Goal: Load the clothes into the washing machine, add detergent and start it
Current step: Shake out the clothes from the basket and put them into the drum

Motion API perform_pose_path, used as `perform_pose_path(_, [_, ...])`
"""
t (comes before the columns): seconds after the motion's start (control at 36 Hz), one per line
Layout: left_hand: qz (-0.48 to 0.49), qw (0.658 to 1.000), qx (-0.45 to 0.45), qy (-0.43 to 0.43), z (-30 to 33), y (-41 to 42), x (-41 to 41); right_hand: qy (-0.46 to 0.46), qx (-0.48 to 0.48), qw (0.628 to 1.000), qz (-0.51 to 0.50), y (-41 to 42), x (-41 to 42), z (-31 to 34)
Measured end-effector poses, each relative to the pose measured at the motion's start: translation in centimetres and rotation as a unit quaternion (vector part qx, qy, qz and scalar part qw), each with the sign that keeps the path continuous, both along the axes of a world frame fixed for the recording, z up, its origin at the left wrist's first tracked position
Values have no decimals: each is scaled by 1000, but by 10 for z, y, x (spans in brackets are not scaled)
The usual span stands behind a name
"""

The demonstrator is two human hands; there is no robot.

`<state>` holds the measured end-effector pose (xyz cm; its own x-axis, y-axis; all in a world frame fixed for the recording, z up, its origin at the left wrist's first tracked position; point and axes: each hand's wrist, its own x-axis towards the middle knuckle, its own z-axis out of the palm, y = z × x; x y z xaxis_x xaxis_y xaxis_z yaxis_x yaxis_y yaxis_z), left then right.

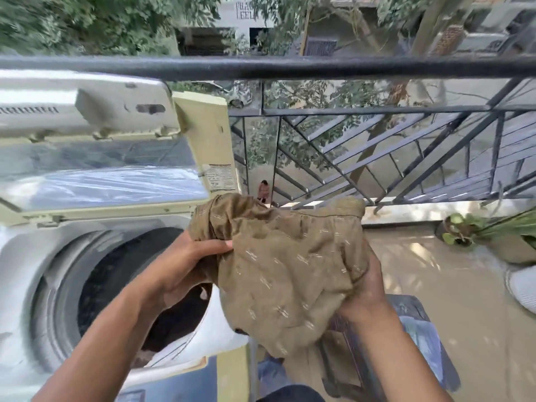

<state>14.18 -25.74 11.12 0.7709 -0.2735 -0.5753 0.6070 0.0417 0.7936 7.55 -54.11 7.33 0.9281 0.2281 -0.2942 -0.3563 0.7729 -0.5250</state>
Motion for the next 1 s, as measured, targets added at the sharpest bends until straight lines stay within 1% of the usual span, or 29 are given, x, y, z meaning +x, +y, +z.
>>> perform_pose_path(0.03, [21,1000,12,8,-3,12,-1,69,10,998,-11,10,14,5])
perform_pose_path(0.06, [41,999,25,14,-2,21,-4,79,-46,996,8,32,17,25])
perform_pose_path(0.08, [60,997,38,13,-5,31,-5,48,-80,996,-7,44,17,36])
perform_pose_path(0.11, [82,995,54,8,-6,39,-7,74,-169,982,-24,58,15,33])
perform_pose_path(0.14, [111,992,67,-3,-7,47,-9,53,-173,983,-14,72,15,34])
perform_pose_path(0.17, [150,985,84,-12,-8,55,-11,36,-210,977,-7,86,15,35])
perform_pose_path(0.19, [186,979,84,-23,-9,63,-14,-6,-223,975,13,102,15,34])
perform_pose_path(0.28, [257,963,58,-57,-10,86,-21,-60,-284,957,27,151,16,33])
perform_pose_path(0.33, [250,962,55,-90,-11,106,-25,-99,-339,935,30,183,16,31])
perform_pose_path(0.36, [238,964,58,-106,-11,116,-28,-120,-375,918,35,198,18,25])
perform_pose_path(0.39, [222,965,69,-122,-10,124,-30,-141,-397,906,37,212,20,19])
perform_pose_path(0.44, [188,962,111,-164,-11,142,-34,-154,-435,886,53,238,24,8])
perform_pose_path(0.53, [148,949,168,-223,-14,166,-41,-180,-539,822,50,275,28,-3])
perform_pose_path(0.61, [143,926,234,-258,-17,191,-46,-223,-613,756,41,305,32,-13])
perform_pose_path(0.67, [150,916,257,-268,-21,209,-47,-250,-659,709,29,323,34,-21])
perform_pose_path(0.72, [153,914,271,-261,-29,227,-47,-269,-685,676,41,339,35,-33])
perform_pose_path(0.81, [123,913,303,-244,-52,251,-46,-254,-703,655,108,358,37,-58])
perform_pose_path(0.86, [112,914,320,-224,-63,260,-47,-209,-718,635,194,367,41,-82])
perform_pose_path(0.94, [94,916,343,-184,-77,268,-52,-130,-723,571,367,372,47,-113])
perform_pose_path(1.0, [75,922,349,-150,-93,274,-57,-96,-704,541,450,372,47,-124])
